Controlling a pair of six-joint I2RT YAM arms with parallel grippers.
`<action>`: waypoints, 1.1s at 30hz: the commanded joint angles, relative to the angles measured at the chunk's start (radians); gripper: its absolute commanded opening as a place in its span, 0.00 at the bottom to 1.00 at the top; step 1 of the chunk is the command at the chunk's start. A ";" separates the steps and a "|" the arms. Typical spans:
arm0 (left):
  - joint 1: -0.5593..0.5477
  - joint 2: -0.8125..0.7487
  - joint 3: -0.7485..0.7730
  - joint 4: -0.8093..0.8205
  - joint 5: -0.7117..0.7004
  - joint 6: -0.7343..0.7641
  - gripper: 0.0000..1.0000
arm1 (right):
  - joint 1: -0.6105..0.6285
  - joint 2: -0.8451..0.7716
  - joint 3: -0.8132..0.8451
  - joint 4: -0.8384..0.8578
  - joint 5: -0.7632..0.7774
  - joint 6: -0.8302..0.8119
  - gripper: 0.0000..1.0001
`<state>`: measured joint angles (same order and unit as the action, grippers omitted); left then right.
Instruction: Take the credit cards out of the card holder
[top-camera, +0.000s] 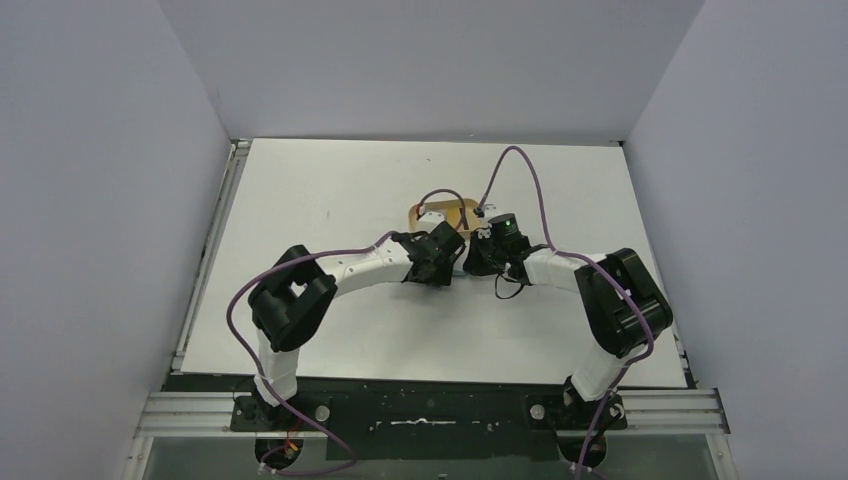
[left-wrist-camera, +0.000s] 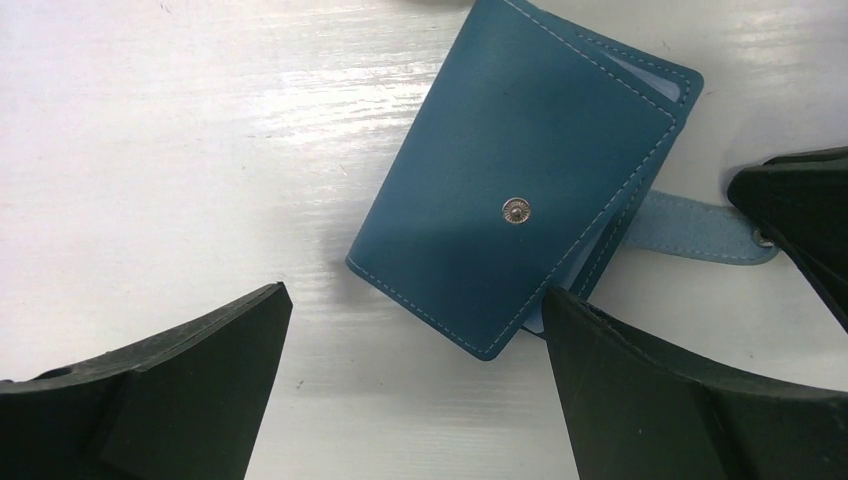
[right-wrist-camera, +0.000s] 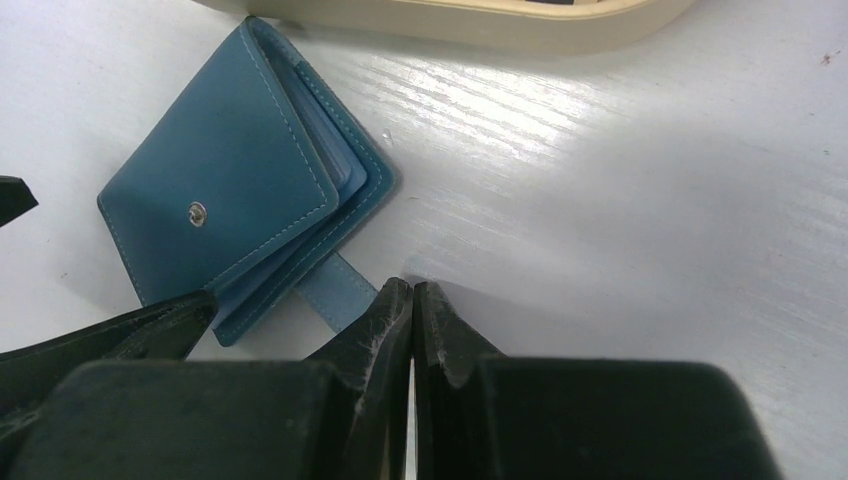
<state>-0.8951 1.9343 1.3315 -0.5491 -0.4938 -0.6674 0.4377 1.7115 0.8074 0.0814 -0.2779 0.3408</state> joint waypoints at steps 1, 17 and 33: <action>0.023 -0.016 0.036 -0.006 -0.082 0.037 0.96 | -0.012 0.024 -0.004 -0.009 0.020 -0.008 0.00; 0.034 -0.067 0.050 0.063 -0.175 0.068 0.96 | -0.012 0.039 0.003 -0.009 -0.005 -0.006 0.00; 0.073 -0.040 0.100 0.103 -0.204 0.123 0.96 | -0.012 0.060 0.012 -0.012 -0.036 -0.007 0.00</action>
<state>-0.8467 1.9160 1.3804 -0.5030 -0.6380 -0.5751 0.4320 1.7336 0.8135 0.1135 -0.3237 0.3492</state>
